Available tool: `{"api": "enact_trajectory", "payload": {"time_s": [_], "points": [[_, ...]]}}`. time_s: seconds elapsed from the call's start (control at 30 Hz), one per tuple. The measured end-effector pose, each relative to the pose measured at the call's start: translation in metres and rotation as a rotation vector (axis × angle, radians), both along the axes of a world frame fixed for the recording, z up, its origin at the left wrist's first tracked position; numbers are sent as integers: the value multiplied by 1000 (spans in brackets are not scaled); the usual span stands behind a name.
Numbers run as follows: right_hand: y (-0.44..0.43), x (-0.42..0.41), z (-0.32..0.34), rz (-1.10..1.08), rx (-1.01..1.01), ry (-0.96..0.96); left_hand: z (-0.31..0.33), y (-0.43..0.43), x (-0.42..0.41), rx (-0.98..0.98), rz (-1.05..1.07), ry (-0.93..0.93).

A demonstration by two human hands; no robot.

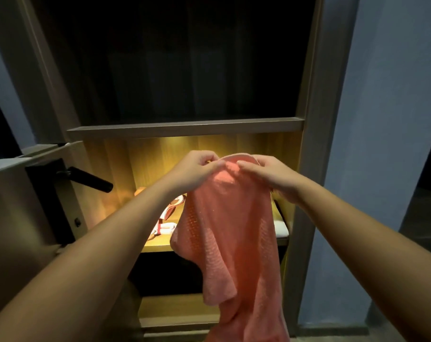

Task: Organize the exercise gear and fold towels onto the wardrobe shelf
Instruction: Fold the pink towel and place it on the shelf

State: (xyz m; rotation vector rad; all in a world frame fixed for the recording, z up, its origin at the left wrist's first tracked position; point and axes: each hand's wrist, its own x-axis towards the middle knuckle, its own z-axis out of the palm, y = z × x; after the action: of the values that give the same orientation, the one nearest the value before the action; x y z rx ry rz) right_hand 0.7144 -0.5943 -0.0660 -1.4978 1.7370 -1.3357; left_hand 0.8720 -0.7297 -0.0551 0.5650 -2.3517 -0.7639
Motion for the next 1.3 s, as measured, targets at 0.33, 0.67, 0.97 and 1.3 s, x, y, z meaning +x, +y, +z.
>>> {"api": "enact_trajectory", "payload": {"time_s": [0.33, 0.67, 0.97, 1.3], "points": [[-15, -45, 2, -463, -192, -173, -21, -34, 28, 20, -37, -352], [-28, -117, 15, -672, -173, -164, 4, -73, 42, 291, 291, 211], [-38, -111, 169, -589, -513, -233, 156, -78, 30, 153, 365, 595], [-18, -101, 213, -514, -562, -152, 196, -59, 59, 130, 311, 683]]}}
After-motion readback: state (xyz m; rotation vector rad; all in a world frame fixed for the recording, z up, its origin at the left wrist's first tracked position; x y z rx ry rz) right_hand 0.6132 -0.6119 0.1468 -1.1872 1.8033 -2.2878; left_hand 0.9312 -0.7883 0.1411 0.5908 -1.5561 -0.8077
